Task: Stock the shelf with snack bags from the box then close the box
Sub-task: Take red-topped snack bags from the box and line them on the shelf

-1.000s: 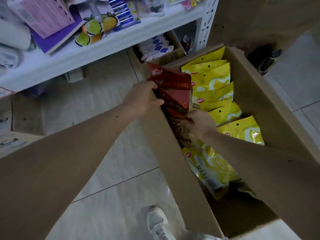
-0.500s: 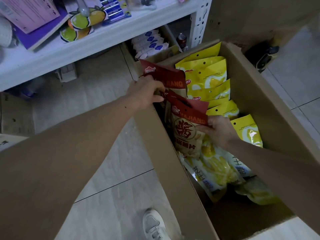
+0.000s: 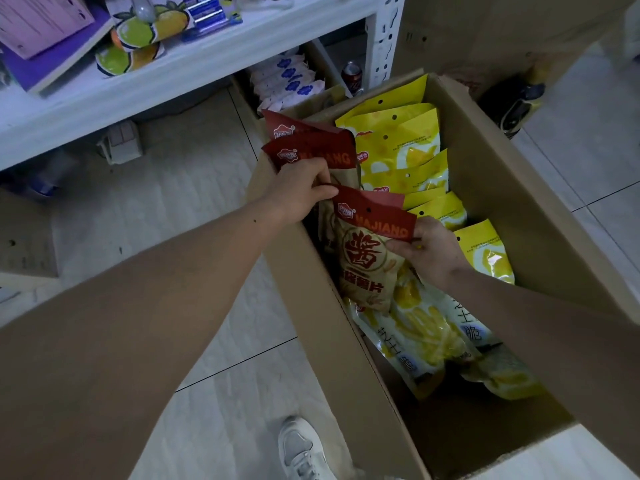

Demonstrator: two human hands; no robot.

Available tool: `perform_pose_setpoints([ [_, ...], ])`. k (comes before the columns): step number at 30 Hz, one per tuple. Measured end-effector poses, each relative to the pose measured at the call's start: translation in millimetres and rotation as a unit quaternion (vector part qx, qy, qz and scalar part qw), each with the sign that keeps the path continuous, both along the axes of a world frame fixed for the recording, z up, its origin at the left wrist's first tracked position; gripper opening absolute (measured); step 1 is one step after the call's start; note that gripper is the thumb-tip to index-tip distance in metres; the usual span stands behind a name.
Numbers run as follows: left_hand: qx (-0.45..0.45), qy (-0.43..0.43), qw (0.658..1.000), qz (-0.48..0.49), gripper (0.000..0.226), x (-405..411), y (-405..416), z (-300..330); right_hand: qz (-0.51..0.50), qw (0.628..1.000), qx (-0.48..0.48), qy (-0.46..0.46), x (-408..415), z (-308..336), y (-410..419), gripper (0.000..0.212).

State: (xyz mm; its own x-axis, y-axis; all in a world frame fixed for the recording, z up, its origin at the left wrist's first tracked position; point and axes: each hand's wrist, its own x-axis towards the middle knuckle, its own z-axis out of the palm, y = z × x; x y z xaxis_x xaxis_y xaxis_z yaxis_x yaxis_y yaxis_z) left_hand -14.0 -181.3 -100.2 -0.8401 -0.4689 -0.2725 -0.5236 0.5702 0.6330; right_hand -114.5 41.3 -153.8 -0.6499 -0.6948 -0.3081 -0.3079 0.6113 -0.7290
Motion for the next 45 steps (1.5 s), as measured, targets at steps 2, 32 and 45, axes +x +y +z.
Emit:
perform_pose_setpoints([
  [2, 0.029, 0.005, 1.0, 0.001, 0.022, 2, 3, 3, -0.018, 0.999, -0.015, -0.038, -1, 0, 0, 0.022],
  [32, 0.167, 0.194, 0.958, 0.129, 0.031, 67, -2, 448, -0.015, 0.948, -0.223, -0.225, -21, 472, -58, 0.013],
  [45, 0.145, 0.296, 0.929, 0.169, 0.017, 132, -15, 632, 0.101, 0.933, -0.281, -0.202, 18, 659, -113, 0.016],
])
